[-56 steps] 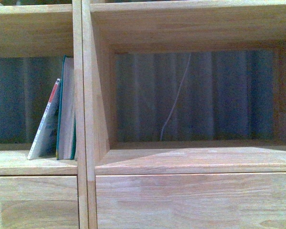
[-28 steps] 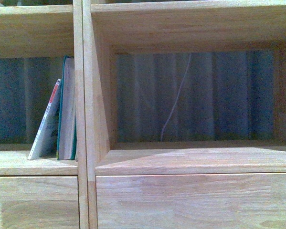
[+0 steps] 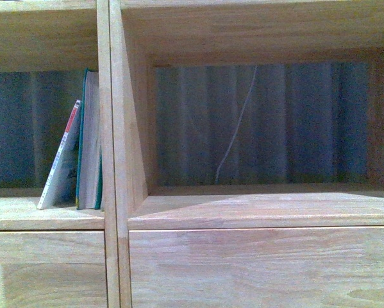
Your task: Organize books on shelf
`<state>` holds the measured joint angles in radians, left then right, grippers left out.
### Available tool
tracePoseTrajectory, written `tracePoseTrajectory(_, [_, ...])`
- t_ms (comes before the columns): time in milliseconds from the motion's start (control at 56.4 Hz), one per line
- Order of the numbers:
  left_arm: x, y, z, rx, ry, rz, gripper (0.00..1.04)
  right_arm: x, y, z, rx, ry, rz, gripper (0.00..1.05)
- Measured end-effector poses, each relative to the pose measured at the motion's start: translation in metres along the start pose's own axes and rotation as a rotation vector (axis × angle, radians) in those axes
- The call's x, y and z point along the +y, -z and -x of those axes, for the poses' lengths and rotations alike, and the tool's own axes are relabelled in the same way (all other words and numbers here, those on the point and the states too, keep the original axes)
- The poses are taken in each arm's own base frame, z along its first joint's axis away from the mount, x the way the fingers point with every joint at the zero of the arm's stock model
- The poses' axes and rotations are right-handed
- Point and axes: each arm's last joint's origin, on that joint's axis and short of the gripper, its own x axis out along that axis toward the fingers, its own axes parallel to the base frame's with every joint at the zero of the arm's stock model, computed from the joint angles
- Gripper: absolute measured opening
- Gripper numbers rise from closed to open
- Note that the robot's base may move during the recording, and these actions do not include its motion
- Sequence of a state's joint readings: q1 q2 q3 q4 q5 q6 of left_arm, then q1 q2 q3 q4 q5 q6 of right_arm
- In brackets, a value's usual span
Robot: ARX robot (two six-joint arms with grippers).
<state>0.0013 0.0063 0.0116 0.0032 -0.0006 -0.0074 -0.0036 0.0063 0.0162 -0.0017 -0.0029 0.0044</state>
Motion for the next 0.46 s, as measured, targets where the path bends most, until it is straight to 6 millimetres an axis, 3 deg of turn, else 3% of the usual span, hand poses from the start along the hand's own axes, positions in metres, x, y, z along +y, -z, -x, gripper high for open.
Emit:
tracePoseTrajectory(53, [0.0000,0.0000,0.0000,0.000,0.000,-0.002,0.99,0.0000,0.0000,0.0000,0.000,0.000,0.000,0.89])
tracePoseTrajectory(124, [0.0000,0.0000,0.0000,0.000,0.000,-0.002,0.97,0.0000,0.0000,0.0000,0.000,0.000,0.000,0.99])
tracePoseTrajectory(461, [0.0000,0.0000,0.0000,0.000,0.000,-0.002,0.98,0.0000,0.0000,0.0000,0.000,0.000,0.000,0.98])
